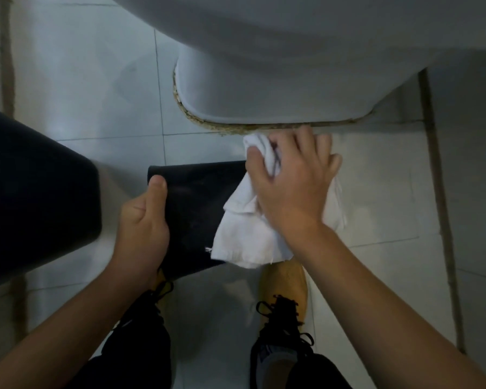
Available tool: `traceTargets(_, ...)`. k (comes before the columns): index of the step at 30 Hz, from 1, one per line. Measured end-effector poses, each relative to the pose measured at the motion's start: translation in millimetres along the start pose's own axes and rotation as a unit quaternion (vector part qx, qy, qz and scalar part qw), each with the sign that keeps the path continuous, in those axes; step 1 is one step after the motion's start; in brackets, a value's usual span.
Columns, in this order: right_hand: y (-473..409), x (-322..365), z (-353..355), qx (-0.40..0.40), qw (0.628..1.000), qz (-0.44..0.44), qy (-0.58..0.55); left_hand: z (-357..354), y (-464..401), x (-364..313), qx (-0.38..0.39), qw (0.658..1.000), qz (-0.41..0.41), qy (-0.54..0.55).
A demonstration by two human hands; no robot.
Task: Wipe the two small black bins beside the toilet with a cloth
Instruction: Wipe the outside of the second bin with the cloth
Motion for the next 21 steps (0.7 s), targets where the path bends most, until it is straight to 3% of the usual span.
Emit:
traceTargets(4, 11, -6, 12, 0.114, 0.984, 0.113, -0.080, -1, -2, -2, 0.013, 1.000, 0.002, 0.002)
traceTargets(8, 19, -28, 24, 0.335, 0.907, 0.250, -0.042, 0, -4, -3, 0.003, 1.000, -0.007, -0.010)
traceTargets(10, 16, -29, 23, 0.339, 0.881, 0.331, 0.012, -1, -5, -2, 0.001, 1.000, 0.000, -0.004)
traceTargets(13, 11, -27, 14, 0.257, 0.872, 0.411, 0.073, -1, -7, -1, -0.001, 1.000, 0.011, 0.003)
traceTargets(15, 8, -20, 11, 0.200, 0.911, 0.356, 0.055, -2, -8, -4, -0.009, 1.000, 0.006, 0.003)
traceTargets(18, 7, 2, 9, 0.126, 0.975, 0.168, 0.077, -1, -9, -3, -0.023, 1.000, 0.005, 0.000)
traceTargets(21, 12, 31, 5, 0.117, 0.984, 0.011, 0.135, -2, -8, 1, -0.011, 1.000, 0.002, -0.006)
Point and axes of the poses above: each hand's wrist, its own y-axis away from the middle knuckle, its own z-axis out of the back of the hand, x = y × z, the point moved 5 cm from there along -y, towards the middle knuckle, and after that the axes turned 15 degrees about z, right-handed, at the moved point
